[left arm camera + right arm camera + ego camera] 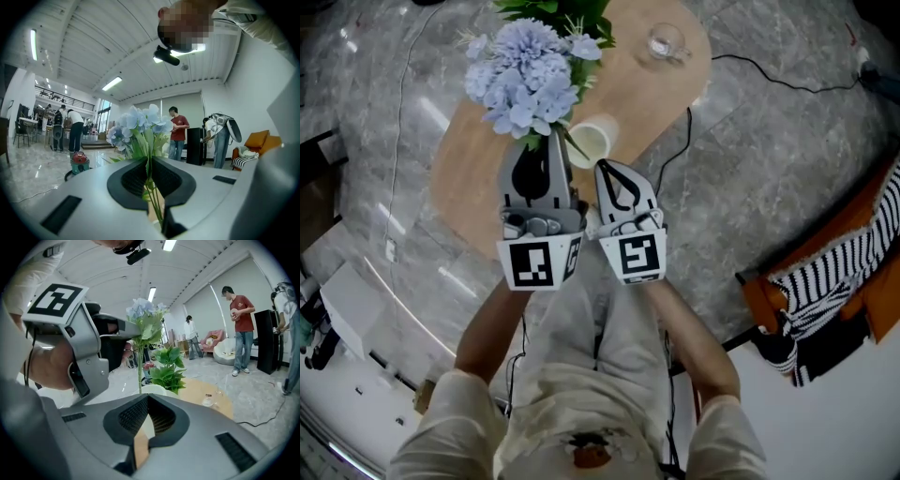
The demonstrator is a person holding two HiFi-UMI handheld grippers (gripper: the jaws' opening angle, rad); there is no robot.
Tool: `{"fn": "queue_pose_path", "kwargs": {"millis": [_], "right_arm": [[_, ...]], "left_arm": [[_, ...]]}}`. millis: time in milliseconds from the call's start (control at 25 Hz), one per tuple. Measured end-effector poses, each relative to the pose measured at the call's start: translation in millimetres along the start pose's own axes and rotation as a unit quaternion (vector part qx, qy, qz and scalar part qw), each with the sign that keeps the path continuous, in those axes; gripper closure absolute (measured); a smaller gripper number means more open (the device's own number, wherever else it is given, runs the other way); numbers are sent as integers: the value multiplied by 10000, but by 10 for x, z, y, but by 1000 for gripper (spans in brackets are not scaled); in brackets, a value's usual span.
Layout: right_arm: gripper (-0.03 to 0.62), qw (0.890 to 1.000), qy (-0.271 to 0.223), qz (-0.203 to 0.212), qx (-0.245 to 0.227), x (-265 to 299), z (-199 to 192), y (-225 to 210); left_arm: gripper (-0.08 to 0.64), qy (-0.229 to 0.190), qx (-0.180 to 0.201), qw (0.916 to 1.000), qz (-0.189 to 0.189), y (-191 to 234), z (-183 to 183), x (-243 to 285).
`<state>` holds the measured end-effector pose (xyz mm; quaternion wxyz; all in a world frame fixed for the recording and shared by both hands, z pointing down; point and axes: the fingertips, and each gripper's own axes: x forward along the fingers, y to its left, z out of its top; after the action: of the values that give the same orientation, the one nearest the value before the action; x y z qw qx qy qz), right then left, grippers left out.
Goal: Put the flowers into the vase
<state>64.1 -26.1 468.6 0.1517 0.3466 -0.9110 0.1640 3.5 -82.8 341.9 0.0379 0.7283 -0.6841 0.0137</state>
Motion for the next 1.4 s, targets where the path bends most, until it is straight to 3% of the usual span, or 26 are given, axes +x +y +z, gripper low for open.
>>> {"fn": "queue_pose_path", "kwargs": {"millis": [760, 1400], "right_arm": [[588, 9993, -89, -312, 208, 115, 22, -73], [588, 9986, -210, -130, 461, 419, 94, -88]], "left_arm": [[538, 245, -162, 9995, -101, -39, -134, -264], [538, 300, -175, 9993, -152, -33, -141, -340]]}}
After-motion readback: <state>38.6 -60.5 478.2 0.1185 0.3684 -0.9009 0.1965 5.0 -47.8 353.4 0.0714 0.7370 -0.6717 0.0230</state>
